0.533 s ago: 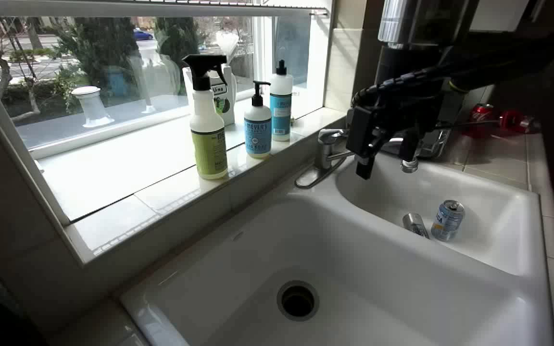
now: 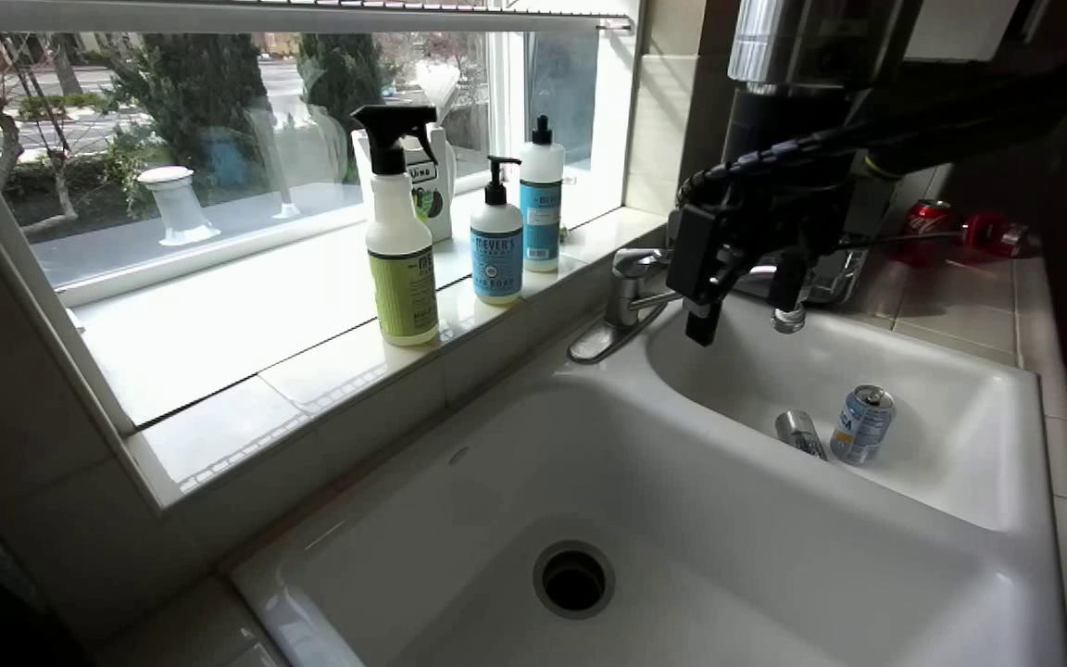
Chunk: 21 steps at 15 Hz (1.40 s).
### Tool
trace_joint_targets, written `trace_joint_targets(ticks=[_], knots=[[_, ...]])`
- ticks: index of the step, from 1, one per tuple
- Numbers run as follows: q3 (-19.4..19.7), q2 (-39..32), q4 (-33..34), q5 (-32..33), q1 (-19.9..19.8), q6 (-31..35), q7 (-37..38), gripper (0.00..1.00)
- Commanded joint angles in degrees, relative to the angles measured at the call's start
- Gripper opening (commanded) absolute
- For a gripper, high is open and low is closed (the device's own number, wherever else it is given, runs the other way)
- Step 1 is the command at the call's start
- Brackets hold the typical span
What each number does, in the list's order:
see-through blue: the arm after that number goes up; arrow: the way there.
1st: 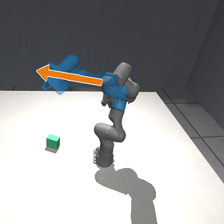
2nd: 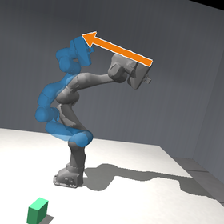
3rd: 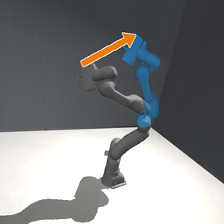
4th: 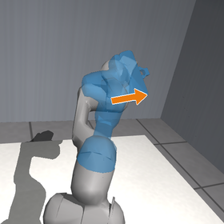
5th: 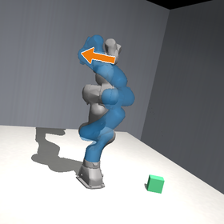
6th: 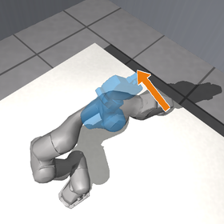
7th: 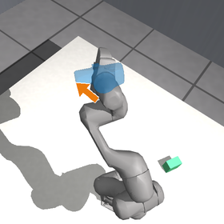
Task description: Push the faucet to the left then push the faucet handle upwards.
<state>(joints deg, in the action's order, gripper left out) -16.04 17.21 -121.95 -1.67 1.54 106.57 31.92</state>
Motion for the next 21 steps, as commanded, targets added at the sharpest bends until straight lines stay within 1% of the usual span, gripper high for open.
trace_joint_targets(ticks=[1,2,3,5,9,11,13,16,21], knots=[[1.2,-0.1,0.1,0.4,1.3,-0.1,0.3,1.00],[1.6,1.2,-0.4,1.5,0.5,0.4,1.8,1.00],[2.2,2.0,-0.7,1.9,0.3,0.5,1.4,1.00],[3.1,4.9,-1.6,5.5,-0.9,0.8,2.7,1.00],[6.0,9.2,-2.9,11.3,-3.2,3.2,0.5,1.00],[7.7,10.6,-4.2,12.5,-4.0,6.2,-2.1,1.00],[9.8,11.2,-5.8,11.8,-4.5,9.3,-5.6,1.00],[12.9,10.8,-8.6,10.7,-4.4,14.1,-13.0,1.00],[15.5,8.5,-11.7,10.0,-3.9,18.1,-22.4,1.00]])
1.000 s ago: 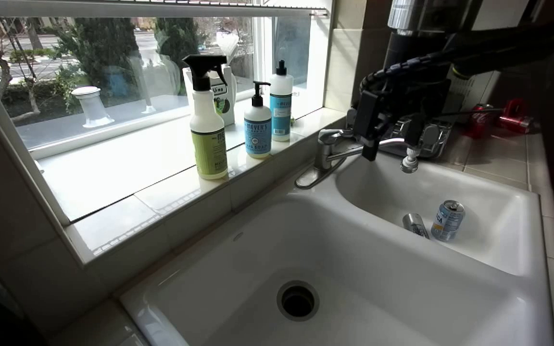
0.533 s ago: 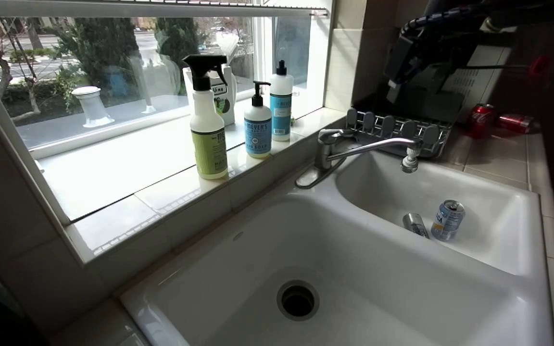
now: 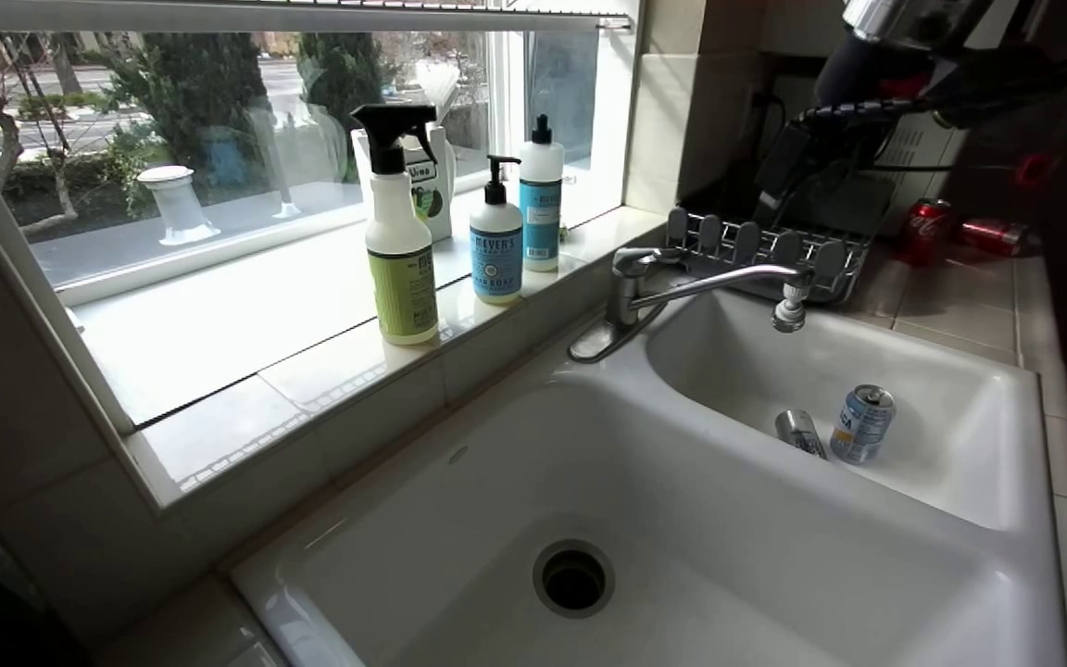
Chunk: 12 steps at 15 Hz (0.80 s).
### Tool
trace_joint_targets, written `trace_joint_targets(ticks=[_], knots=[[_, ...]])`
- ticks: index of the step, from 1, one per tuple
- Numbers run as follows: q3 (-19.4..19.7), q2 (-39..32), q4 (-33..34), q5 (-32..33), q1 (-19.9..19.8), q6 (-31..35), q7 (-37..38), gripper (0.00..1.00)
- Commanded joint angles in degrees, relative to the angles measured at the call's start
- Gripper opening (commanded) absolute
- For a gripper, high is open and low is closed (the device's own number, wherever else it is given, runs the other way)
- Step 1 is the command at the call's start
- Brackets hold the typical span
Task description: Push the faucet to the left then push the faucet handle upwards.
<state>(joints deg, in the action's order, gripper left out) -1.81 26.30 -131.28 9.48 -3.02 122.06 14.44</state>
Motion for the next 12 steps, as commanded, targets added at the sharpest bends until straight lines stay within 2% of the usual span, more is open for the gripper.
trace_joint_targets(ticks=[1,7,12], knots=[[1.5,-1.1,-2.9,-1.7,0.9,3.3,-6.3,1.00],[2.4,-4.2,-4.2,-7.0,2.4,2.9,-12.4,1.00],[1.9,-5.8,-4.0,-9.0,2.5,1.7,-12.2,1.00]])
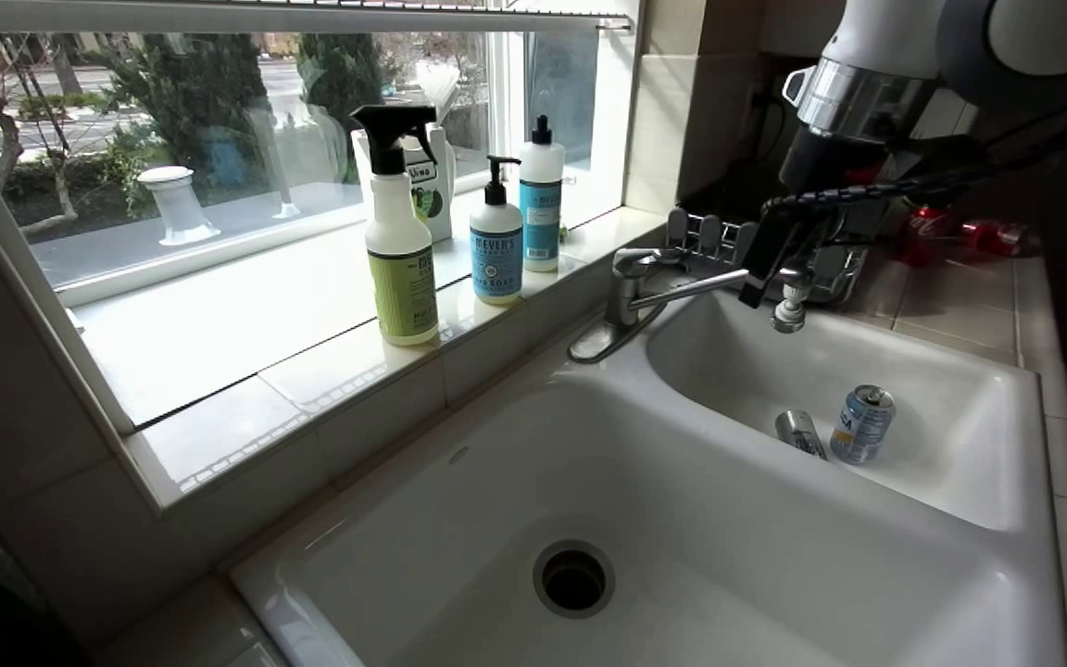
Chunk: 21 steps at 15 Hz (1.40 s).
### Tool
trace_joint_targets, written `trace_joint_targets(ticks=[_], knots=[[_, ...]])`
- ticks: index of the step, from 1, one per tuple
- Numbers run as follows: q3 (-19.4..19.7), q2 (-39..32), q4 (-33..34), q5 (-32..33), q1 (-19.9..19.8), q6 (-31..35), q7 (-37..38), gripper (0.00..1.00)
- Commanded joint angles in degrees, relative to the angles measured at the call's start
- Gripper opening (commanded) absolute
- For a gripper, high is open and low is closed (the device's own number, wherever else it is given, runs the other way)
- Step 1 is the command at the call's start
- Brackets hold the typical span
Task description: Push the faucet to the left then push the faucet handle upwards.
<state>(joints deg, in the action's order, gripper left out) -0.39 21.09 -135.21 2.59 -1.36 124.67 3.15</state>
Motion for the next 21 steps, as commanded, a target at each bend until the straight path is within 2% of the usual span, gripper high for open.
trace_joint_targets(ticks=[1,12,21], knots=[[0.1,-0.5,0.2,-2.3,0.9,-1.2,-0.1,1.00],[-4.9,-2.1,2.6,-2.7,2.5,-2.1,8.3,1.00],[-8.4,-8.0,9.6,-4.0,3.5,-2.0,20.3,1.00]])
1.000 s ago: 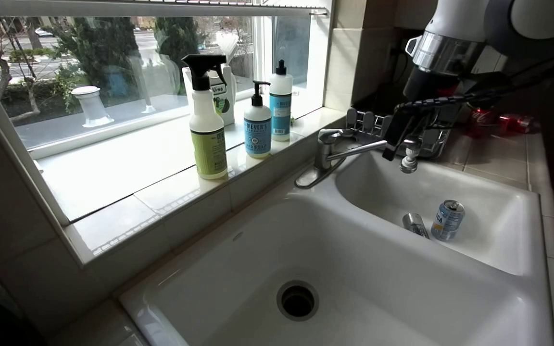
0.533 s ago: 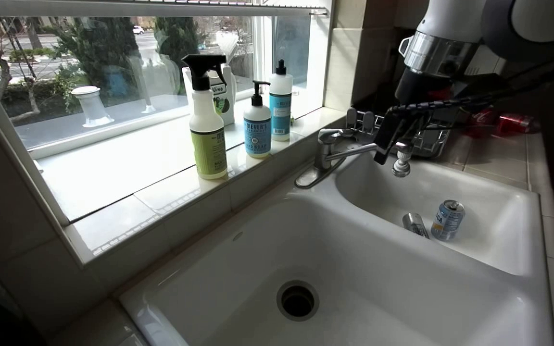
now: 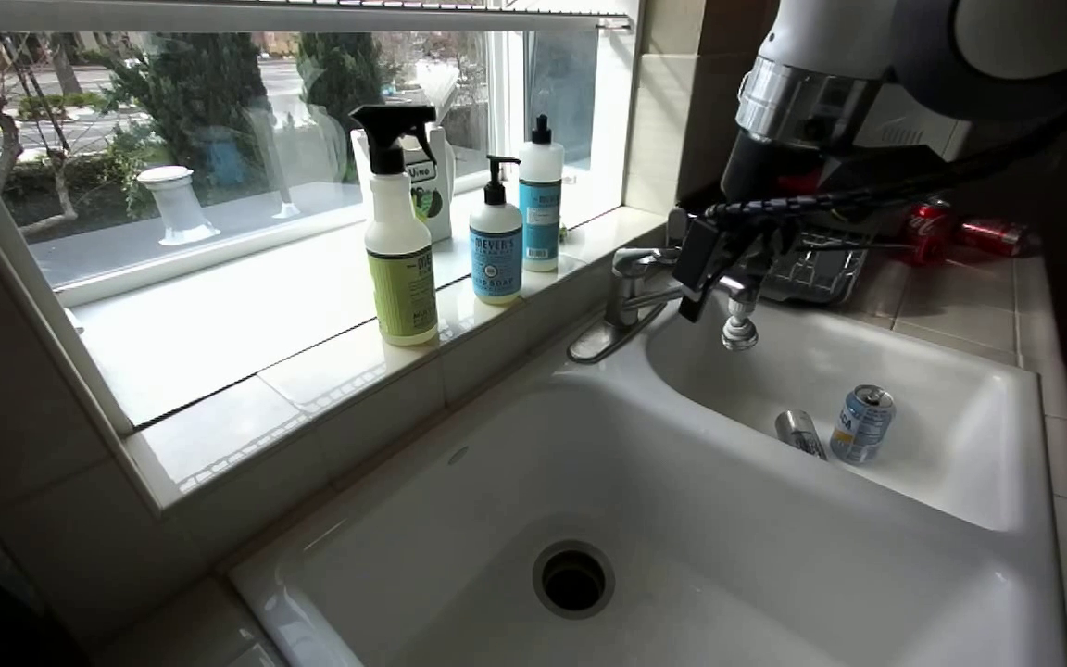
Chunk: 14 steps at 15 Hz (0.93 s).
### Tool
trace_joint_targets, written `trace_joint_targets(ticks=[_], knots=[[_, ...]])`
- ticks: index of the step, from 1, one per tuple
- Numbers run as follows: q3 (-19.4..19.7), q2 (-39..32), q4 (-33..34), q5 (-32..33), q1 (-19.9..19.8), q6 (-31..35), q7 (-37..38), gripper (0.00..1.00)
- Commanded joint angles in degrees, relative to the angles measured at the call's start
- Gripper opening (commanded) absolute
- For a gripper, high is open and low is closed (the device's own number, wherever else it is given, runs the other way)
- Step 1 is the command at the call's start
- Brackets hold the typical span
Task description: Push the faucet to the left then push the faucet handle upwards.
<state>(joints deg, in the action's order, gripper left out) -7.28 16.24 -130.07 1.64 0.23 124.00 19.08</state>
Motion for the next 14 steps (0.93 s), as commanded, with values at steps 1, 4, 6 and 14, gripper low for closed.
trace_joint_targets(ticks=[1,4,6,14], knots=[[-1.6,-3.7,5.1,-3.6,2.1,-1.2,5.4,1.00],[-1.8,-5.3,6.9,-6.6,3.0,-1.0,8.0,1.00],[-1.9,-6.5,7.9,-7.8,3.2,-0.1,9.7,1.00],[-2.0,-9.2,10.7,-9.4,3.7,2.2,15.8,1.00]])
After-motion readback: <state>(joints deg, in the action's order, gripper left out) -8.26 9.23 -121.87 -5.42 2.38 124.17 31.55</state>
